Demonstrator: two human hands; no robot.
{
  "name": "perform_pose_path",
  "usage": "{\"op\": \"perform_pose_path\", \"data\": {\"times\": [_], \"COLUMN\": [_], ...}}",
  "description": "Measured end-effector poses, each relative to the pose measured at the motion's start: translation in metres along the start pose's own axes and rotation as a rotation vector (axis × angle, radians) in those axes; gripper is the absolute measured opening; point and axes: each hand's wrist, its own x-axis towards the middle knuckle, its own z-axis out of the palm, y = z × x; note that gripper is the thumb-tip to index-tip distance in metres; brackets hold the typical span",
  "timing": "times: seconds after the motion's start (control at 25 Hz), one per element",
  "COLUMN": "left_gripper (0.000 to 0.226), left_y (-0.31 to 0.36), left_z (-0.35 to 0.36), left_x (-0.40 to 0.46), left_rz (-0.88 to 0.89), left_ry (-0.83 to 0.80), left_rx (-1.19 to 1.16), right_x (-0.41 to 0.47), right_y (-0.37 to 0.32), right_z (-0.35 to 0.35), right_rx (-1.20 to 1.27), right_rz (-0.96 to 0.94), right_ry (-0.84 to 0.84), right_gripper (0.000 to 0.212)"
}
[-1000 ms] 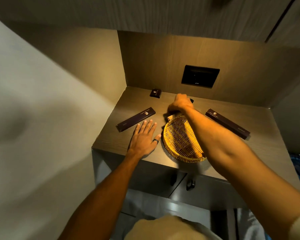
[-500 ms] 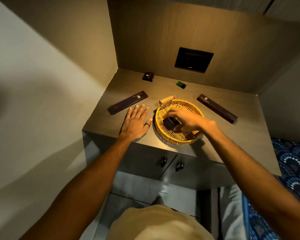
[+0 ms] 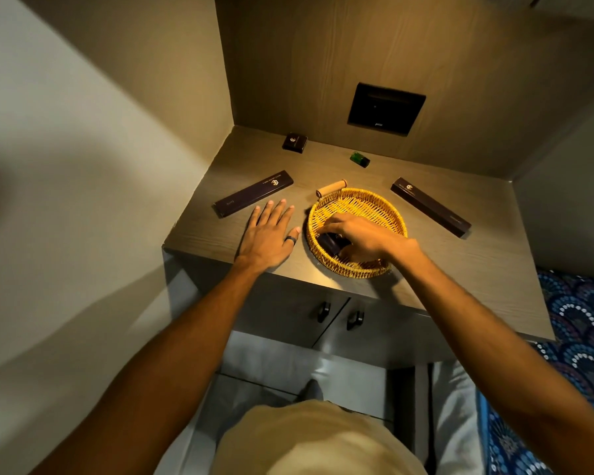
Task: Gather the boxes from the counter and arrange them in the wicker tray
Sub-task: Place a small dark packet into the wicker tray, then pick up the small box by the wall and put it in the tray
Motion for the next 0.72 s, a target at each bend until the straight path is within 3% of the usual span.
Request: {"op": "perform_pose_path", "data": {"times": [0.16,0.24,0.36,0.52,0.72], "left_gripper": [0.067,0.067,0.067,0.068,0.07], "left_y": [0.0,0.002,0.002,-0.001,-0.006], "left_z": [0.005,0.004,0.004,0.005,0.013], "left_x": [-0.002,-0.002,-0.001,0.004,0.011], "left_rz": [-0.004,-0.011,-0.031,-0.043,-0.025], "left_ry": [-0.005,-0.008,-0.005,-0.011,0.022], "left_rx": [0.002,0.003,0.018,0.039,0.061], "right_x": [-0.013,-0.007,0.041,0.124,0.183], "right_y": [0.009,0.015,0.009,0.001,0.001], "right_z": [-0.012,-0.028,-0.054,-0.076,-0.086], "right_rx": [0.167,0.319,0.354,0.384,0.29], "right_rz": [0.003,0.03,0.216,0.429,0.425], "right_ry": [0.047,0.193,0.367,0.296,0.148], "right_gripper": [0.094,0.087,0.082,0.075,0.068]}}
